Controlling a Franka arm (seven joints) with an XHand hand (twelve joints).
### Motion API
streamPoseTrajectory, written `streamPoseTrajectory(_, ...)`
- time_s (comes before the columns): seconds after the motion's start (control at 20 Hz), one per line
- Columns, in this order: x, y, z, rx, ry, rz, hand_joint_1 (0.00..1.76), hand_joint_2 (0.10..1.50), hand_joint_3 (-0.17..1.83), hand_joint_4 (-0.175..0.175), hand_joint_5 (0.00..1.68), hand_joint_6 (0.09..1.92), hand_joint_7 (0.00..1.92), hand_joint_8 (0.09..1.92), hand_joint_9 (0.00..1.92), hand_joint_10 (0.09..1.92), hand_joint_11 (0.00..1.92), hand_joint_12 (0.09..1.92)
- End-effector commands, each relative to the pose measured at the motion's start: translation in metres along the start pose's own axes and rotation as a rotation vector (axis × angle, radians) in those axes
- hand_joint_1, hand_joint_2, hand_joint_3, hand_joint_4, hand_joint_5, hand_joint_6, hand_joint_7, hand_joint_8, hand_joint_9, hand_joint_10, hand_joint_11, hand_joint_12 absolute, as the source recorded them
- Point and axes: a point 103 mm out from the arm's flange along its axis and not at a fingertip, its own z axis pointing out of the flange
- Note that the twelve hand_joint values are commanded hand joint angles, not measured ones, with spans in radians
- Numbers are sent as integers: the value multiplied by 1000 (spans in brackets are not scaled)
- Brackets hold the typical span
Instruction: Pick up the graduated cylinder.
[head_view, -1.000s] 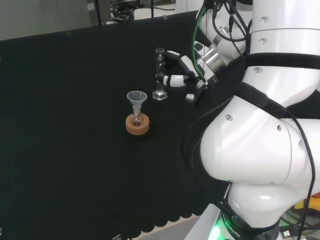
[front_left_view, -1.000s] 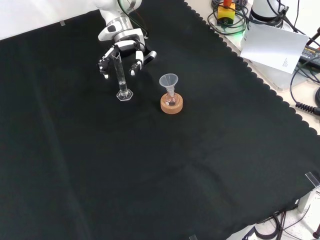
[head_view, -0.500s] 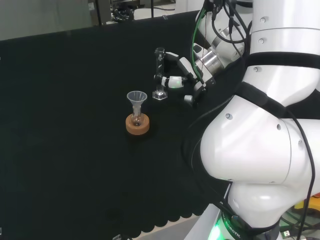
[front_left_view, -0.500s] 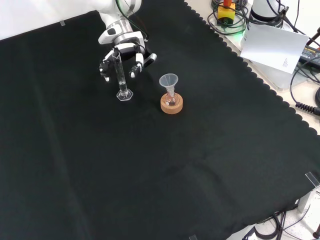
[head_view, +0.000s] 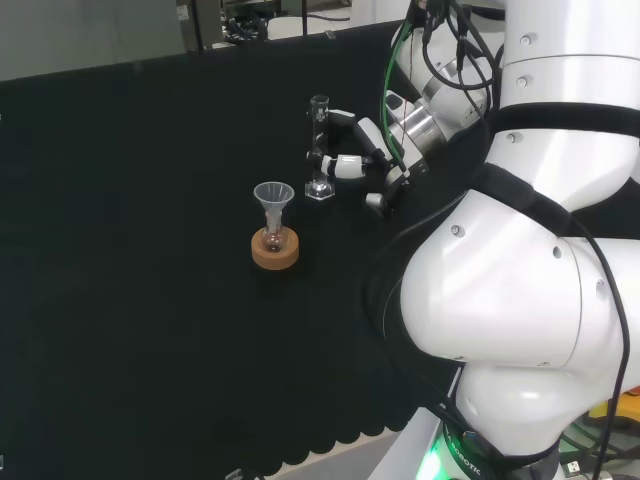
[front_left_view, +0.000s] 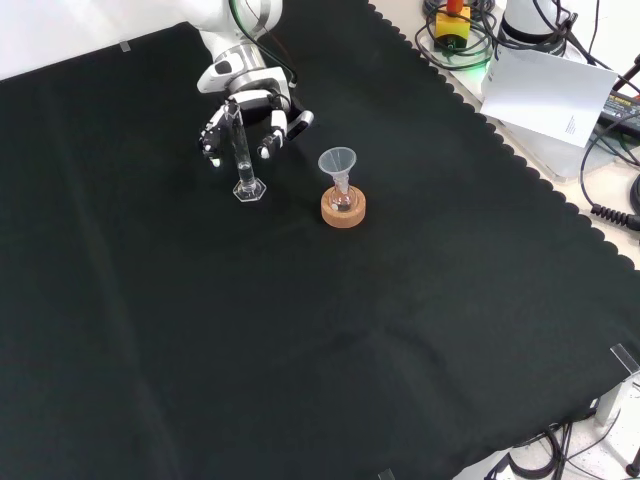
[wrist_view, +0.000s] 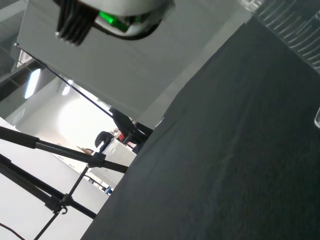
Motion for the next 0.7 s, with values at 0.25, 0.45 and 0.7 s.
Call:
streamPoseTrajectory(0.25,0,1,2,-23,12,-4,994,697,574,18,711,198,628,570,878,419,621,1174)
streamPoseTrajectory(0.45,0,1,2,-32,7,-2,1008,716,564,18,693,357,671,558,958,351,675,1141)
streamPoseTrajectory(0.7,-1,1,3,-30,4,1,1026,735,564,15,695,473,714,556,1027,314,745,1100)
